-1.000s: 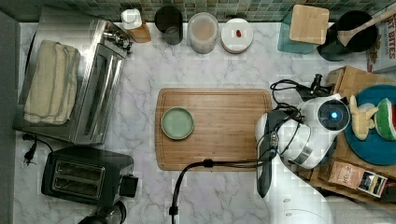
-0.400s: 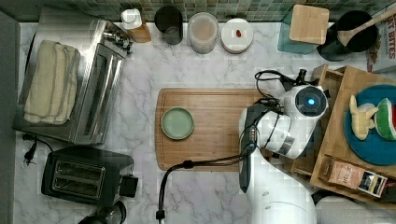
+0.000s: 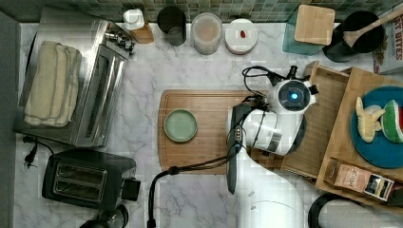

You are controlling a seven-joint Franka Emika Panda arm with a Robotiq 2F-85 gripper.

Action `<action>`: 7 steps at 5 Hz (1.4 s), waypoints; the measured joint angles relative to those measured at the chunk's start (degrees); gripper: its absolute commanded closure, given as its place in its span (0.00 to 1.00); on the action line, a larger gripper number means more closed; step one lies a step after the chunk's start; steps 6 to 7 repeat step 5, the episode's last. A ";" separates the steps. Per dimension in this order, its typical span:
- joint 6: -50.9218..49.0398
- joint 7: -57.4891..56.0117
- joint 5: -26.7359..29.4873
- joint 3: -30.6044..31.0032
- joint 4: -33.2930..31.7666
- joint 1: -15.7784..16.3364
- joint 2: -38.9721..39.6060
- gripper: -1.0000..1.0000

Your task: Open the drawer.

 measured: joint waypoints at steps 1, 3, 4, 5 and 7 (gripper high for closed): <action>-0.62 1.71 0.00 0.09 0.34 2.37 0.03 0.00; -6.60 7.69 -0.02 0.73 6.27 5.44 3.78 0.00; -7.02 8.31 0.86 1.89 7.67 5.63 4.50 0.00; -7.41 8.32 0.81 1.90 7.89 6.57 4.69 0.00; -7.41 8.32 0.81 1.90 7.89 6.57 4.69 0.00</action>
